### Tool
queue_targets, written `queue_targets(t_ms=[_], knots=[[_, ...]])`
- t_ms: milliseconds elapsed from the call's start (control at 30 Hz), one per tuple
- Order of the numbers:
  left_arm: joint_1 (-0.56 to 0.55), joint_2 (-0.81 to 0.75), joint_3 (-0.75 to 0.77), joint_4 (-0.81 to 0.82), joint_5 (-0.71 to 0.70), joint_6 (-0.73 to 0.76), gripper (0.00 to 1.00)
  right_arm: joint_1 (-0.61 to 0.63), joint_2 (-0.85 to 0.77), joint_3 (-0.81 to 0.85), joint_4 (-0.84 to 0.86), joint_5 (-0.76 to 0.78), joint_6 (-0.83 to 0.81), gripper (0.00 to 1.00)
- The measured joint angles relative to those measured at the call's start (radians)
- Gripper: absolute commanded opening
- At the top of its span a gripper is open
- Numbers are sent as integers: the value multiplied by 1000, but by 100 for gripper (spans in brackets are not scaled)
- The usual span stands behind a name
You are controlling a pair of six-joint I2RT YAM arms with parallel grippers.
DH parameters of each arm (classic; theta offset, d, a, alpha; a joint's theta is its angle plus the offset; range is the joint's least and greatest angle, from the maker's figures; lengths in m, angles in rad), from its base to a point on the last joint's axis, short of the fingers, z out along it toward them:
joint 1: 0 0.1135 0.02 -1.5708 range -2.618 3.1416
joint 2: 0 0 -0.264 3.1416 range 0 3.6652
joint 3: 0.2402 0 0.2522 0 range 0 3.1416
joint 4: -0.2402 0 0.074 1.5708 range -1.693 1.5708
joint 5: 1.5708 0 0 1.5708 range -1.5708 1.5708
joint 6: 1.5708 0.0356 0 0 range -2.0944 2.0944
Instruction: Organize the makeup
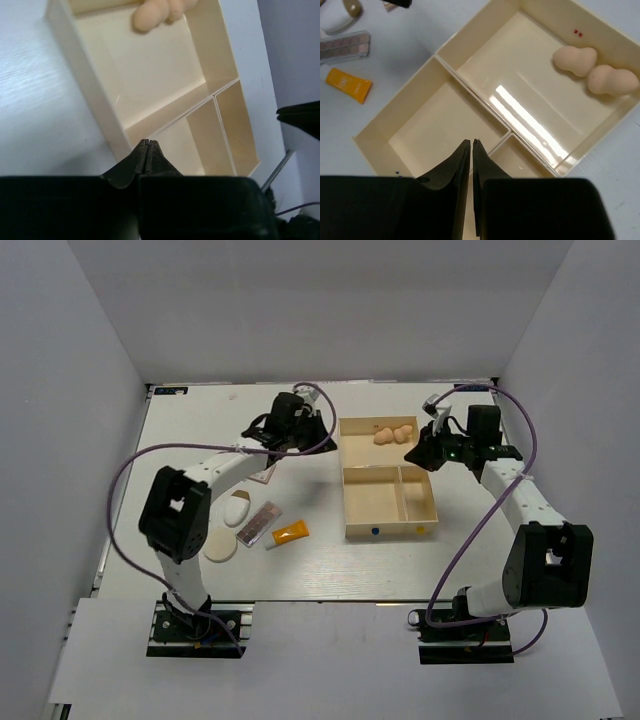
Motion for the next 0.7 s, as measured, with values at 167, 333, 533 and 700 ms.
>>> queue_targets(t_ms=[167, 333, 533, 700], knots=[[19, -252, -170, -120, -175, -44, 0, 17, 0, -6, -34, -100, -55, 11], [27, -510, -359, -343, -407, -232, 27, 37, 2, -8, -42, -130, -77, 12], [69, -719, -484, -670, -626, -499, 76, 48, 7, -14, -40, -136, -76, 13], [121, -794, -564, -831, -692, -658, 81, 59, 13, -20, -39, -137, -69, 13]])
